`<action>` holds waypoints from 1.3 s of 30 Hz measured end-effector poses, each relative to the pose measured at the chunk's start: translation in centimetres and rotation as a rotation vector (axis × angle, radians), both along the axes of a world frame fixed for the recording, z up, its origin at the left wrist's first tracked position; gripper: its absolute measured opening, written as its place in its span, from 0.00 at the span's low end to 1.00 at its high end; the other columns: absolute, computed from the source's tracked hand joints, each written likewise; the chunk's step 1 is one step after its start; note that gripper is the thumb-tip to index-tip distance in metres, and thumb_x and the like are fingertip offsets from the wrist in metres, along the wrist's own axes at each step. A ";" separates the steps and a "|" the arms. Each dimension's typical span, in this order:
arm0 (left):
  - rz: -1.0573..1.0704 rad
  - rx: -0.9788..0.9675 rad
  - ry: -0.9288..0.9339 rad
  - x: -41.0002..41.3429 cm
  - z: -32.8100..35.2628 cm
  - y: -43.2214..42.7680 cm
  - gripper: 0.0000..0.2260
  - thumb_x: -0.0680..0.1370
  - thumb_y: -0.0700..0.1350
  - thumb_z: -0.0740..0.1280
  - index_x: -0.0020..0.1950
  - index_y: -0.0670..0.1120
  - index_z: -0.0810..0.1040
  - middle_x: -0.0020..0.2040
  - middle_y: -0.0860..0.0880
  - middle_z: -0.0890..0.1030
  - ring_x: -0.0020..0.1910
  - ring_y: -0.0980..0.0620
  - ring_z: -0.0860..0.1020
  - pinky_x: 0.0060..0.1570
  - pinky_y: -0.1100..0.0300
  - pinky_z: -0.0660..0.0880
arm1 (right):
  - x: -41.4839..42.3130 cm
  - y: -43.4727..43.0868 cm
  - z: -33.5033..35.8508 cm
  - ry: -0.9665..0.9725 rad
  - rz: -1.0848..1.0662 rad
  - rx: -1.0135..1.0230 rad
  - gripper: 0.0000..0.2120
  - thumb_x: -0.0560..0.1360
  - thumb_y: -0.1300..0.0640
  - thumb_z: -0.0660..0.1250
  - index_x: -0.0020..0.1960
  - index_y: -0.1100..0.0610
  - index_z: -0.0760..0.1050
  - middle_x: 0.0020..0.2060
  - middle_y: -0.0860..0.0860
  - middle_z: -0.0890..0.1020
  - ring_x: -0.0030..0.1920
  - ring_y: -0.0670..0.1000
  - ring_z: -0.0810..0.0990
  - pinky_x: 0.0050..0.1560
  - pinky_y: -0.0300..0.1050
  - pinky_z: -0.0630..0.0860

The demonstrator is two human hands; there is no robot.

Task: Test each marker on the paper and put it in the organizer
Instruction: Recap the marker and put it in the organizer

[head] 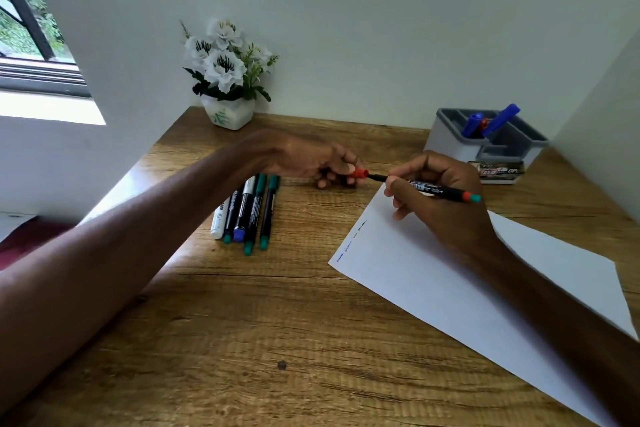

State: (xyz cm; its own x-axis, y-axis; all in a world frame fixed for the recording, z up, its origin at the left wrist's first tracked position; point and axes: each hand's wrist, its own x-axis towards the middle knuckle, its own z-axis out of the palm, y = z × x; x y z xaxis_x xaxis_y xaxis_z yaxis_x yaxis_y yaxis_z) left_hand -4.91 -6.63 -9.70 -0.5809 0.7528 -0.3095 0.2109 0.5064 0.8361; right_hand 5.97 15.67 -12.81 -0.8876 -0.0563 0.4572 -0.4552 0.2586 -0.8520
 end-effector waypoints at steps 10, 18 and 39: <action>-0.020 0.144 -0.090 0.7 0.4 0.6 0.10 0.85 0.41 0.62 0.63 0.41 0.80 0.48 0.50 0.81 0.39 0.57 0.70 0.37 0.65 0.69 | -0.2 0.2 0.0 0.033 0.012 -0.041 0.10 0.73 0.66 0.77 0.49 0.69 0.78 0.37 0.60 0.87 0.34 0.57 0.87 0.32 0.48 0.83; 0.050 0.418 0.133 1.4 0.9 2.1 0.11 0.83 0.37 0.65 0.64 0.37 0.81 0.41 0.50 0.83 0.30 0.60 0.71 0.29 0.68 0.68 | -0.2 1.0 0.9 0.039 0.012 -0.257 0.10 0.75 0.66 0.74 0.50 0.73 0.78 0.35 0.63 0.85 0.30 0.57 0.83 0.30 0.46 0.80; 0.352 0.619 0.568 4.2 3.8 4.4 0.09 0.77 0.44 0.76 0.54 0.42 0.86 0.43 0.40 0.86 0.39 0.55 0.81 0.31 0.63 0.77 | -0.5 2.4 4.0 0.107 -0.105 0.174 0.10 0.76 0.60 0.75 0.57 0.55 0.84 0.47 0.44 0.87 0.47 0.41 0.86 0.45 0.37 0.83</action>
